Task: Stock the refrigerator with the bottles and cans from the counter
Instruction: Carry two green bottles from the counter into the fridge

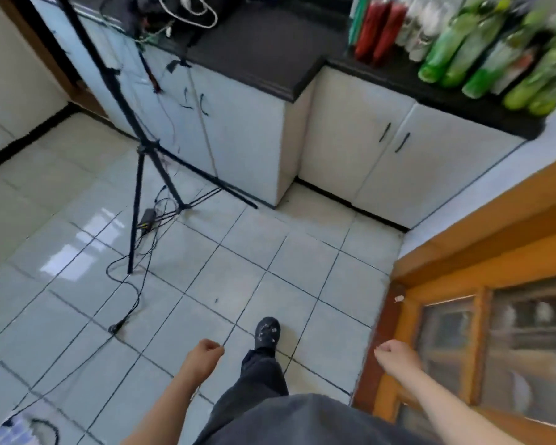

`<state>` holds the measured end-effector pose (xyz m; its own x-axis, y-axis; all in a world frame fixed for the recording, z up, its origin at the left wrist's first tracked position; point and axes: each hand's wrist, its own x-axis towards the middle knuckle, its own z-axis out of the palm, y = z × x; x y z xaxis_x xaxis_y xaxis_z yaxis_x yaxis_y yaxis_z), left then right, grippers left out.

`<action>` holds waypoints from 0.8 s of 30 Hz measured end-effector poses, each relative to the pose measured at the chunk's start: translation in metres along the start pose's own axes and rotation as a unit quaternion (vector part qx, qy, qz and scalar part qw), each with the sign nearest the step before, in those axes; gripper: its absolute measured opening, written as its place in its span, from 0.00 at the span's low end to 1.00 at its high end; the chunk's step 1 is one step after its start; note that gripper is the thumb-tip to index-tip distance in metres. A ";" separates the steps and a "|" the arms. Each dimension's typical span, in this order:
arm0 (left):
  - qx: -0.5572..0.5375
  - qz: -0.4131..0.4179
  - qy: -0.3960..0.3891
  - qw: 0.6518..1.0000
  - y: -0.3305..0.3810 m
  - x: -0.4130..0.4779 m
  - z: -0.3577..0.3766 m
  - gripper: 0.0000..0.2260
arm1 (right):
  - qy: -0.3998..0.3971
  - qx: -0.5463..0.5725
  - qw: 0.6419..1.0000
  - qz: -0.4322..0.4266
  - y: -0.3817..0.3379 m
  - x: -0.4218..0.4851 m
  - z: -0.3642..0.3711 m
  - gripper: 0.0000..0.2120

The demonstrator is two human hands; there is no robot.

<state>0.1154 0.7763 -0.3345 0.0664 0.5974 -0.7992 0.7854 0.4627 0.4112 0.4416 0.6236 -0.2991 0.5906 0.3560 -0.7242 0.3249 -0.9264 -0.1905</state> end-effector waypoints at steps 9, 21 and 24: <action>0.235 0.093 -0.108 0.962 0.188 0.093 0.021 0.13 | 0.018 0.113 0.983 0.141 0.013 0.033 -0.056 0.05; 0.361 0.082 -0.142 0.918 0.379 0.163 0.109 0.16 | -0.036 0.216 0.945 0.242 0.041 0.188 -0.167 0.10; 0.350 0.090 -0.132 0.923 0.437 0.165 0.121 0.14 | -0.024 0.205 0.957 0.204 0.017 0.231 -0.232 0.09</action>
<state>0.5445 0.9980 -0.3398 0.3103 0.4009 -0.8620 0.9459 -0.2211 0.2376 0.7552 0.7192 -0.3158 0.5692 -0.0421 -0.8211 -0.2489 -0.9607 -0.1232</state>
